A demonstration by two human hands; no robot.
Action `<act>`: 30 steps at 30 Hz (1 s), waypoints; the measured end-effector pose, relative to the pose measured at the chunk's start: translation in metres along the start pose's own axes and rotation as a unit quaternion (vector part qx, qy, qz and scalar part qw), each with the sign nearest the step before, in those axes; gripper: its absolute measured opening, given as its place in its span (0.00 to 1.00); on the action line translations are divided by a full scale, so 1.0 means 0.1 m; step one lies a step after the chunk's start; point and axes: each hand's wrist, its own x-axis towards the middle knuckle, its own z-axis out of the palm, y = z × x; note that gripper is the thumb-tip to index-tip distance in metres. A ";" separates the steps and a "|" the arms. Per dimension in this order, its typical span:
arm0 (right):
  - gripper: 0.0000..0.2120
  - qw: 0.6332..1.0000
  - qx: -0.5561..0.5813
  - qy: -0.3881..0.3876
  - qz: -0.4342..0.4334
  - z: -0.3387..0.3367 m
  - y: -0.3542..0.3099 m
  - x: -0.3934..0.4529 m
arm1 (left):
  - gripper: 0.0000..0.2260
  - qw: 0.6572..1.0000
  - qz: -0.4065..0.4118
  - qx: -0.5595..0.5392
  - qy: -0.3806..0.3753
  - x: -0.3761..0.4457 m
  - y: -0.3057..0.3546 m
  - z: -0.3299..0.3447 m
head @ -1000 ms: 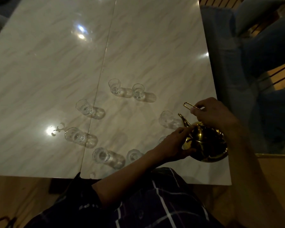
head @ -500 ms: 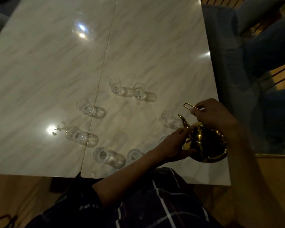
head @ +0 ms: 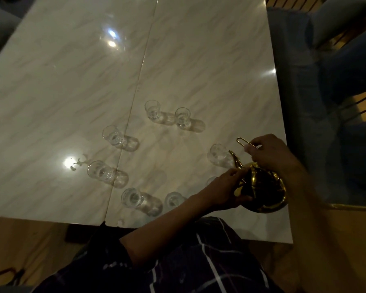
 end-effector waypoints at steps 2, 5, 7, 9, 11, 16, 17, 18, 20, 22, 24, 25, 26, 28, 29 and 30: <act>0.14 1.000 0.002 0.003 0.000 0.02 0.00 0.01 | 0.35 1.000 -0.008 0.004 -0.002 0.00 0.02 -0.01; 0.14 1.000 0.008 0.002 -0.003 0.05 0.01 0.02 | 0.36 1.000 -0.017 0.005 -0.005 -0.04 0.04 -0.01; 0.15 1.000 0.009 0.003 -0.006 0.08 0.00 0.01 | 0.35 1.000 -0.022 0.008 -0.006 -0.06 0.04 -0.02; 0.15 1.000 0.011 0.004 -0.003 0.10 -0.01 0.01 | 0.35 1.000 -0.026 0.013 -0.006 -0.07 0.03 -0.03; 0.14 1.000 0.014 0.009 0.003 0.13 0.01 -0.03 | 0.34 0.999 -0.024 0.022 -0.010 -0.09 0.02 -0.04; 0.13 0.998 0.059 0.028 0.025 0.21 0.09 -0.16 | 0.35 0.999 -0.011 0.043 -0.029 -0.15 0.02 -0.10; 0.13 0.996 0.071 0.033 0.030 0.22 0.10 -0.19 | 0.36 0.998 -0.006 0.048 -0.031 -0.17 0.03 -0.11; 0.13 0.995 0.084 0.040 0.034 0.24 0.12 -0.22 | 0.36 0.998 0.000 0.053 -0.033 -0.20 0.03 -0.11; 0.12 0.993 0.101 0.052 0.042 0.27 0.14 -0.30 | 0.36 0.998 0.011 0.057 -0.036 -0.26 0.02 -0.12; 0.12 0.991 0.115 0.057 0.048 0.31 0.17 -0.40 | 0.36 0.997 0.026 0.056 -0.040 -0.32 0.00 -0.13; 0.12 0.987 0.135 0.064 0.058 0.35 0.21 -0.50 | 0.36 0.996 0.041 0.056 -0.047 -0.36 -0.04 -0.13; 0.12 0.985 0.145 0.068 0.064 0.37 0.23 -0.55 | 0.36 0.996 0.042 0.054 -0.052 -0.37 -0.06 -0.12; 0.12 0.983 0.153 0.072 0.071 0.39 0.25 -0.61 | 0.36 0.996 0.042 0.053 -0.059 -0.40 -0.08 -0.11; 0.12 0.980 0.168 0.076 0.079 0.46 0.28 -0.72 | 0.36 0.995 0.052 0.055 -0.069 -0.47 -0.10 -0.10; 0.12 0.979 0.173 0.077 0.080 0.49 0.29 -0.77 | 0.37 0.994 0.059 0.056 -0.076 -0.52 -0.11 -0.08; 0.12 0.978 0.176 0.078 0.081 0.53 0.30 -0.83 | 0.37 0.993 0.064 0.056 -0.087 -0.56 -0.12 -0.06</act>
